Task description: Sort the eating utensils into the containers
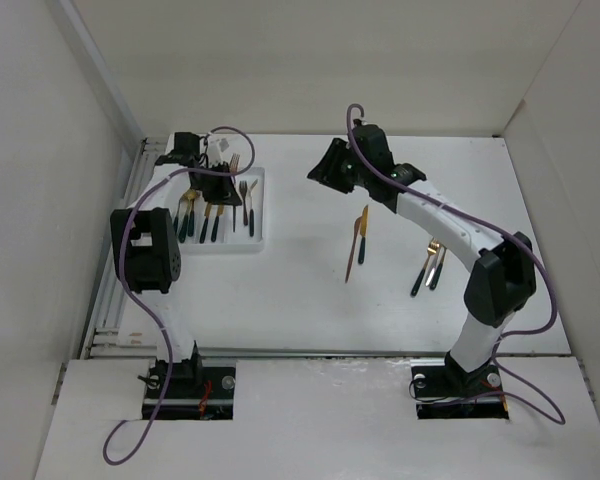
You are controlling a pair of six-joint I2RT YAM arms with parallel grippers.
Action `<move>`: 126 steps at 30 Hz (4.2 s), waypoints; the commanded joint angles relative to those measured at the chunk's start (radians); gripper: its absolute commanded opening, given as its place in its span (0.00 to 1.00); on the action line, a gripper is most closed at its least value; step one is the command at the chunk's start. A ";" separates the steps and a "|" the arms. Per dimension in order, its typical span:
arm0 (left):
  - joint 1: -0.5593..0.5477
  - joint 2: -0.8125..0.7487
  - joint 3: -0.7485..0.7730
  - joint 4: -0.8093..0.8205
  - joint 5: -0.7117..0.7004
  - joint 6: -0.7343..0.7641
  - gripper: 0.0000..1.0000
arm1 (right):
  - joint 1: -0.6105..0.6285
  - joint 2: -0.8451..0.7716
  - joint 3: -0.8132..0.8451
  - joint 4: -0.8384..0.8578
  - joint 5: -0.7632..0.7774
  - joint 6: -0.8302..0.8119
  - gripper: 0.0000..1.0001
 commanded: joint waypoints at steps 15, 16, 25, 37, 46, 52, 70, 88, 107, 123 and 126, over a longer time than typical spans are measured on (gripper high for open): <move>-0.030 0.148 0.064 0.040 -0.034 0.014 0.02 | -0.037 -0.067 -0.067 -0.033 0.071 -0.063 0.44; -0.030 0.148 0.073 0.040 -0.049 0.014 0.04 | -0.046 -0.067 -0.067 -0.043 0.071 -0.063 0.44; -0.030 0.130 0.073 0.030 -0.087 0.014 0.59 | -0.165 -0.206 -0.220 -0.171 0.178 -0.106 0.53; -0.030 0.089 0.248 -0.076 -0.232 0.025 0.60 | -0.560 -0.390 -0.577 -0.315 0.164 -0.278 0.24; -0.062 0.009 0.225 -0.085 -0.241 0.046 0.60 | -0.635 -0.326 -0.643 -0.306 0.195 -0.267 0.21; -0.062 -0.013 0.213 -0.073 -0.250 0.046 0.61 | -0.644 -0.271 -0.679 -0.297 0.206 -0.267 0.21; -0.062 -0.031 0.222 -0.073 -0.259 0.055 0.61 | -0.663 -0.195 -0.648 -0.276 0.242 -0.277 0.29; -0.062 -0.022 0.213 -0.073 -0.250 0.055 0.61 | -0.663 -0.216 -0.666 -0.209 0.140 -0.269 0.35; -0.062 -0.022 0.204 -0.073 -0.250 0.055 0.61 | -0.663 -0.128 -0.648 -0.250 0.216 -0.280 0.00; -0.234 -0.050 0.375 -0.222 0.068 0.261 0.76 | -0.335 -0.401 -0.260 -0.215 0.323 -0.186 0.00; -0.283 -0.059 0.376 -0.234 0.171 0.284 0.76 | -0.252 -0.293 -0.150 -0.157 0.243 -0.137 0.00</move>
